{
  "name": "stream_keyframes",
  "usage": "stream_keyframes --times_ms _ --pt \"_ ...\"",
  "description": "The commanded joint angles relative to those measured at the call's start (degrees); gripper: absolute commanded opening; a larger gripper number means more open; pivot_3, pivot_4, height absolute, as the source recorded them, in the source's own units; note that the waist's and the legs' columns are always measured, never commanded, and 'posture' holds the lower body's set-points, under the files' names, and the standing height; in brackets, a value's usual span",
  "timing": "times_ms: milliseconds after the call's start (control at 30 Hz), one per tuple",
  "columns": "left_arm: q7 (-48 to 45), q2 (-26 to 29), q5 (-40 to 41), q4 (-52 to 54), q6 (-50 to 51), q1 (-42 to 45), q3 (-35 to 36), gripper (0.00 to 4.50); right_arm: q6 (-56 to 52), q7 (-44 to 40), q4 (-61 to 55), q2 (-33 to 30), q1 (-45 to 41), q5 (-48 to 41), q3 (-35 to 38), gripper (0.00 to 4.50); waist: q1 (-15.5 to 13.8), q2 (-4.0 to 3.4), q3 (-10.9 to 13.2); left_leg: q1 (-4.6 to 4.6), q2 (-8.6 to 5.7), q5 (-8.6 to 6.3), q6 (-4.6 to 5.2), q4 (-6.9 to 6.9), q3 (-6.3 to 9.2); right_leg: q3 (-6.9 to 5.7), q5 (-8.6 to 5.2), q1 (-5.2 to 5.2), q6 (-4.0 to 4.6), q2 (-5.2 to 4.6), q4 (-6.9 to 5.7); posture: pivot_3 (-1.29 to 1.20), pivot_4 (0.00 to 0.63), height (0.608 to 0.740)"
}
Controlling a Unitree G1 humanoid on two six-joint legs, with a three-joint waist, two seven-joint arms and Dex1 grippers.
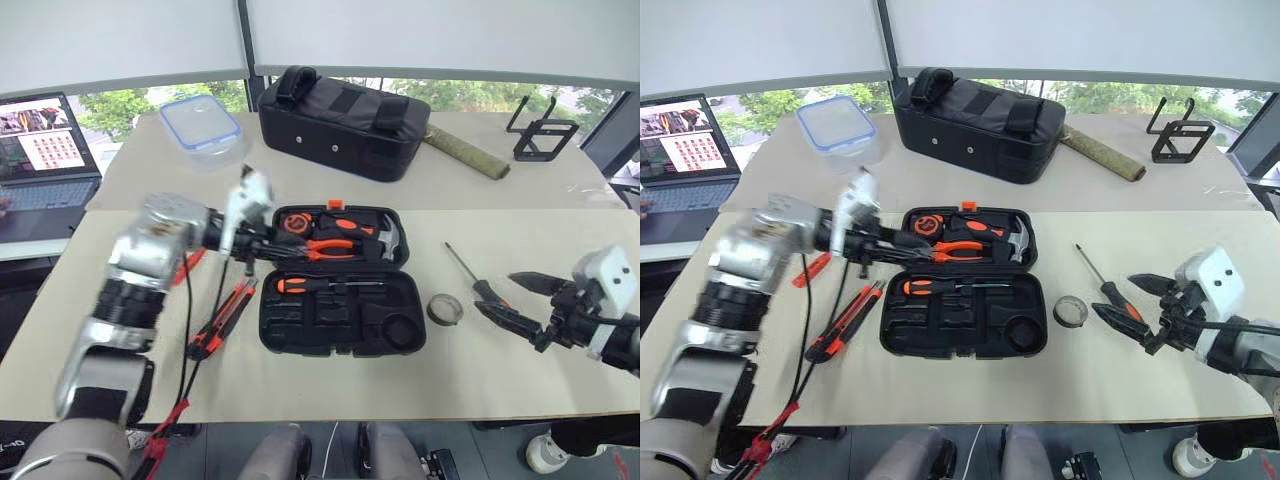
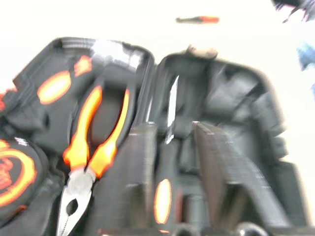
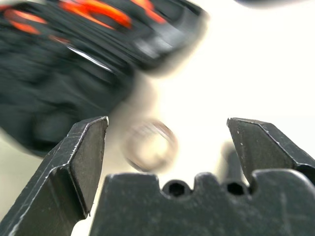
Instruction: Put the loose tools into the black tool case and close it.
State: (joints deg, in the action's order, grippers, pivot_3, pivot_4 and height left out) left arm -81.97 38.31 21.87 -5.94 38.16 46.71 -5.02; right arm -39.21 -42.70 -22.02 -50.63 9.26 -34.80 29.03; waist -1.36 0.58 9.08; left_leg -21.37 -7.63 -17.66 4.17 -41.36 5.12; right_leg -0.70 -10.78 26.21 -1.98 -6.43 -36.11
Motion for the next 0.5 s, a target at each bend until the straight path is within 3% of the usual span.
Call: stream_keyframes --times_ms 33,167,333,500 --pt "-2.13 2.67 6.48 6.84 5.86 -2.30 1.85 3.17 1.23 1.91 3.85 0.88 -1.85 3.15 -2.04 4.50 0.05 0.00 0.00 0.03 0.01 0.00 0.00 -0.01 0.00 0.01 0.00 -0.04 0.00 0.00 0.00 0.00 0.150 0.714" --pt "-3.03 5.14 9.81 11.21 8.37 -3.53 1.80 4.42 1.32 2.64 9.68 1.06 -4.87 6.02 -5.82 4.50 0.34 0.00 0.00 0.05 0.00 0.00 0.00 -0.01 0.00 0.03 0.00 -0.05 0.00 0.01 0.00 0.00 0.150 0.714" --pt "-1.97 6.16 10.79 12.00 8.18 -2.83 1.65 4.42 1.96 2.20 16.20 1.67 -8.23 9.35 -10.52 4.50 0.55 0.00 0.00 0.07 0.01 0.00 -0.01 0.04 0.00 0.07 0.00 -0.05 0.01 0.00 0.00 0.00 0.150 0.714" --pt "-2.40 7.82 10.15 10.90 6.95 -2.24 1.18 4.50 1.35 2.24 18.59 3.04 -10.36 9.32 -10.36 3.24 0.73 0.00 0.00 0.08 0.02 0.01 -0.03 0.05 0.00 0.08 0.00 -0.05 0.01 0.01 0.02 0.00 0.150 0.714"
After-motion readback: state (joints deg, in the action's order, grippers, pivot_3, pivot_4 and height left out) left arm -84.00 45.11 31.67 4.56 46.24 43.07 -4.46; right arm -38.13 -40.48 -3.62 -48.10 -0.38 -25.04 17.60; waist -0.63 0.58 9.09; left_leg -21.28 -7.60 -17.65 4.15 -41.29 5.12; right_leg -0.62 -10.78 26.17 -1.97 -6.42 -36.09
